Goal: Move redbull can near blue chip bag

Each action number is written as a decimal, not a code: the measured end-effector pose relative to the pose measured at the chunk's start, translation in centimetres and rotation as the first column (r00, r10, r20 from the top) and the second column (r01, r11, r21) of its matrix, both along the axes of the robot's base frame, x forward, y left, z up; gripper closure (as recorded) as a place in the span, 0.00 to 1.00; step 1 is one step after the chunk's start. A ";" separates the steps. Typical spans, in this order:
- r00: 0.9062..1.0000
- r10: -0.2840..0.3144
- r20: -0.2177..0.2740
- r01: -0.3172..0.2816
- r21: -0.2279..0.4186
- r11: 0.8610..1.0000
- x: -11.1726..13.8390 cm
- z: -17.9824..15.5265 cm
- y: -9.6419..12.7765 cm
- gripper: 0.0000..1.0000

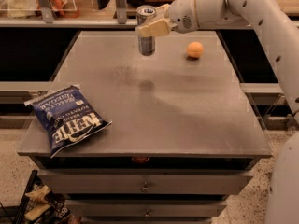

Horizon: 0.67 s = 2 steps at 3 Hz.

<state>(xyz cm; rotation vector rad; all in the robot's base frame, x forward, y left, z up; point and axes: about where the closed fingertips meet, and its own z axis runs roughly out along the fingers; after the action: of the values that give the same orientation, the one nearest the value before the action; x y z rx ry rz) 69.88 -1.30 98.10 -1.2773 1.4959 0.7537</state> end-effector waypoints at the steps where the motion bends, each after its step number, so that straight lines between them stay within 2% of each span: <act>1: 0.994 0.106 -0.021 -0.106 0.012 0.994 -5.0 -0.3 1.0 1.00; 2: 0.971 0.228 -0.072 -0.225 0.047 0.973 -10.3 -1.4 2.9 1.00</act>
Offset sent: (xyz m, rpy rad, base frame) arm -0.1713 0.0442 -0.0280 0.0768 0.1507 0.3802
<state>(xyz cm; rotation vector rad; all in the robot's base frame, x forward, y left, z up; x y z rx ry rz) 59.56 1.57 96.66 -1.4193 1.4030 0.9855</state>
